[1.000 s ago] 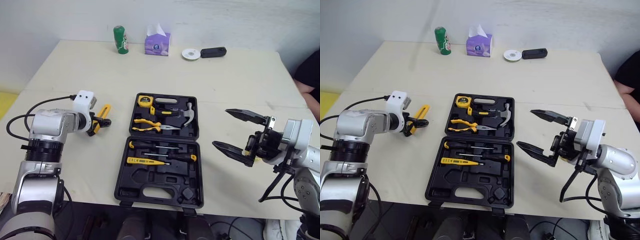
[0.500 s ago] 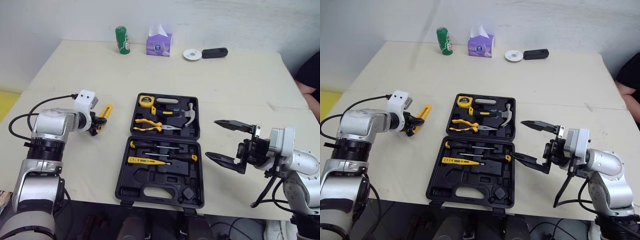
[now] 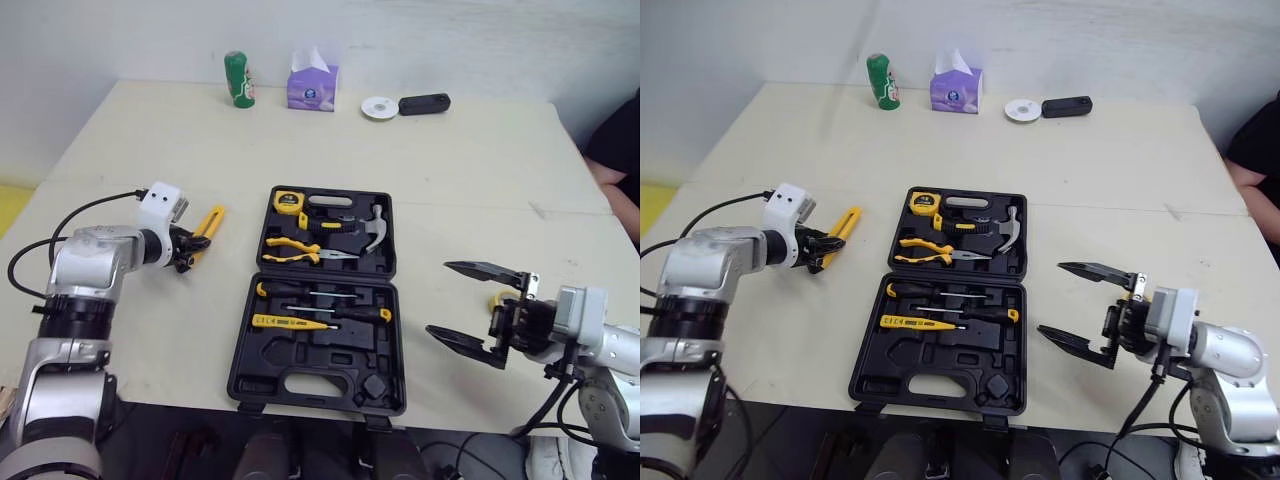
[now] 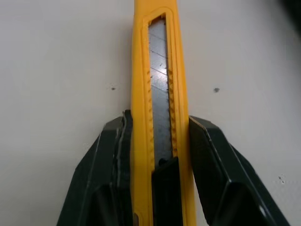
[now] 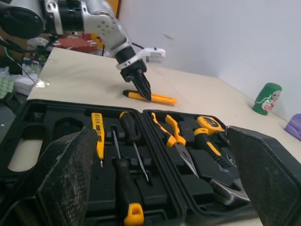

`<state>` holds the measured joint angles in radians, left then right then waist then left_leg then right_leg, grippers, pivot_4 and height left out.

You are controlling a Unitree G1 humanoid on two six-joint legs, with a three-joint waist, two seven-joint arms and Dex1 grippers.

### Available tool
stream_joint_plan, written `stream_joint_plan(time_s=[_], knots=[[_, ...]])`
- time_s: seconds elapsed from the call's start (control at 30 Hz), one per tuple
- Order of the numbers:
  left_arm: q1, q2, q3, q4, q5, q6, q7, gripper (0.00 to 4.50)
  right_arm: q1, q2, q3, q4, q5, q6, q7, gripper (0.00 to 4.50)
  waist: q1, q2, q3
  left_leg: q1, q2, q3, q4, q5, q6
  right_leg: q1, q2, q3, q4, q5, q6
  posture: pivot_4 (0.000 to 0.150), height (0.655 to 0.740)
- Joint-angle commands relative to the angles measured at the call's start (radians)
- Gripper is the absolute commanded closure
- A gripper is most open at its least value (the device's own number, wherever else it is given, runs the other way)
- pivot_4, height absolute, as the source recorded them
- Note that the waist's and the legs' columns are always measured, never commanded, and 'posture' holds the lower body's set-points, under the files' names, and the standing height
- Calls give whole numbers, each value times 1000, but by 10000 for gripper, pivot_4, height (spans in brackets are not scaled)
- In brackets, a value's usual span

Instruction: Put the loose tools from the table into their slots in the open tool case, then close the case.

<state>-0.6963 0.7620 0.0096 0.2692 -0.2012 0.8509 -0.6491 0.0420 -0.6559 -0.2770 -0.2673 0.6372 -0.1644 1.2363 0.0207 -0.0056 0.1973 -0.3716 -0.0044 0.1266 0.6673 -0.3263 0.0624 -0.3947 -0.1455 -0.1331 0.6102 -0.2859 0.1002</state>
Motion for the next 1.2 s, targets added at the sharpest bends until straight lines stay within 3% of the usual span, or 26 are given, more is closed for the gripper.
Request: stream_joint_plan(time_s=[0.03, 0.33, 0.6, 0.93, 1.2], knots=[[2, 46, 47, -145, -56, -146, -133, 32621, 15, -21, -48, -4, 15, -23, 21, 0, 3, -1, 0, 0, 0, 0, 0, 0, 0, 0, 0, 0, 0, 0, 0, 1500, 7400], [83, 133, 66, -515, -279, -175, -433, 32621, -10, -71, -47, -74, 10, 69, -61, 0, -2, 0, 1, 0, 0, -1, 0, 0, 0, 1, -1, -1, -1, 0, 0, 1500, 7400], [80, 172, -108, -748, -289, -159, -531, 32621, 12, -81, -34, -151, 38, 144, -101, 0, 3, 0, 1, -1, 0, -1, 0, 0, 0, 1, 0, -1, -2, 0, 0, 1500, 7400], [63, 183, -414, -823, -120, -129, -558, 32621, 122, -112, -49, -196, 19, 169, -46, 0, 6, 0, 1, -1, 0, -1, 0, 0, 1, 2, 2, -1, -3, 0, 0, 1500, 7400], [55, 99, -487, -812, -44, -73, -485, 32621, 142, -130, -46, -240, 36, 205, -48, 0, 6, 0, 1, -1, 0, -2, 1, 1, 1, 2, 2, 0, -4, 0, 0, 1500, 7400]])
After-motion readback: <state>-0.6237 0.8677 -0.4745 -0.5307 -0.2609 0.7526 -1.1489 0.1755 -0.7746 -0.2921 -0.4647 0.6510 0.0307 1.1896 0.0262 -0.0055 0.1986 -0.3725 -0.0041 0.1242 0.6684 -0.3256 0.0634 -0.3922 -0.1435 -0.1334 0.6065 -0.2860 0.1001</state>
